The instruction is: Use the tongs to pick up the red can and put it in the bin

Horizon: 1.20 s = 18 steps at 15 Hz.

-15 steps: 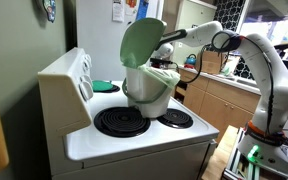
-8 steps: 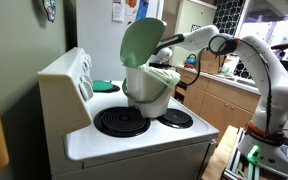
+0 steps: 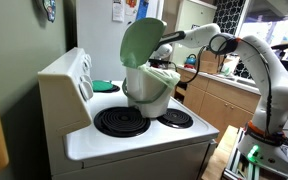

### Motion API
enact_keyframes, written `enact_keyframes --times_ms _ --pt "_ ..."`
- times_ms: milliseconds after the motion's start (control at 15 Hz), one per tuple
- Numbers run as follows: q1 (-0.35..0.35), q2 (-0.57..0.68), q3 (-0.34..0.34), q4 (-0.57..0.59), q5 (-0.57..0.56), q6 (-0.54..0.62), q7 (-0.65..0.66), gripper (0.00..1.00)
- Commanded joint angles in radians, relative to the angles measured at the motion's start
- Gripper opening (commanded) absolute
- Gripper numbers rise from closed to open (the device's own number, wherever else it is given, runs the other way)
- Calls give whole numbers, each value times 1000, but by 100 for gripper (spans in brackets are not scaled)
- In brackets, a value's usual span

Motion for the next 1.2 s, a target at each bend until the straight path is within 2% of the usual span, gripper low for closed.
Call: enact_keyframes --times_ms 0,67,400,600,933,1133 --pt "-2 -20 2 28 -15 -25 12 93" --pt "-5 -10 6 38 -10 -31 6 100" --pt "-32 61 31 70 50 -67 -17 100" --pt "-27 46 24 61 47 -51 -7 100" --pt "29 -177 -13 -42 -87 -30 -6 100" --pt "61 -284 -22 -41 -202 -43 12 100"
